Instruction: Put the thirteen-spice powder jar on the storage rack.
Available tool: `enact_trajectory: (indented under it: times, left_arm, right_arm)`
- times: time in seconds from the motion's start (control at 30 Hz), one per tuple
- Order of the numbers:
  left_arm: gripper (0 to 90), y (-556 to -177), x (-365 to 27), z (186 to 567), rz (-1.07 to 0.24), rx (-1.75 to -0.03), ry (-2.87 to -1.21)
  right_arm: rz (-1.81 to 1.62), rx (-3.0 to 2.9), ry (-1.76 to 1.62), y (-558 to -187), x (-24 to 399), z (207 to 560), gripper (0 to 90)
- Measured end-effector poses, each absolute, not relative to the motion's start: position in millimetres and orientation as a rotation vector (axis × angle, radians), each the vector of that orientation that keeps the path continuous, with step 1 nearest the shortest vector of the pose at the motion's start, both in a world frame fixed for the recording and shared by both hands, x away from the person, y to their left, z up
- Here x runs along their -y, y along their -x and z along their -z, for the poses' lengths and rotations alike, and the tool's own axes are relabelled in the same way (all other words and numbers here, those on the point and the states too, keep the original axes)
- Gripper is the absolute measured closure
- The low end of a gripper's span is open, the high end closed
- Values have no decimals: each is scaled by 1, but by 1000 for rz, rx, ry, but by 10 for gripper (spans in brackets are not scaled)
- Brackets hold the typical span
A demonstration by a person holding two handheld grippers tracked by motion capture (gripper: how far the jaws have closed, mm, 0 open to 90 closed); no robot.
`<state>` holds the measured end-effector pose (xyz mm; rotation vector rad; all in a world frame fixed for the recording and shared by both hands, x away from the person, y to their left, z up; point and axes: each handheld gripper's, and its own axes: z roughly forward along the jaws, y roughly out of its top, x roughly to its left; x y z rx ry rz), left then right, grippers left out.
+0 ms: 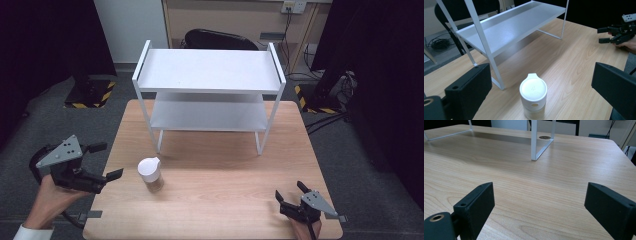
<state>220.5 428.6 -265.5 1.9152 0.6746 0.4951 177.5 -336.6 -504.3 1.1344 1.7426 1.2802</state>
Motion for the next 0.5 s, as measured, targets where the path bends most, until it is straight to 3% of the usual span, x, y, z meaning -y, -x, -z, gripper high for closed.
enact_trajectory:
  times: [0.5]
  left_arm:
    - [20, -231, -418, 264, -483, -690, -1994]
  right_arm:
    - [-1278, -1751, -1132, -178, 337, 504, 90]
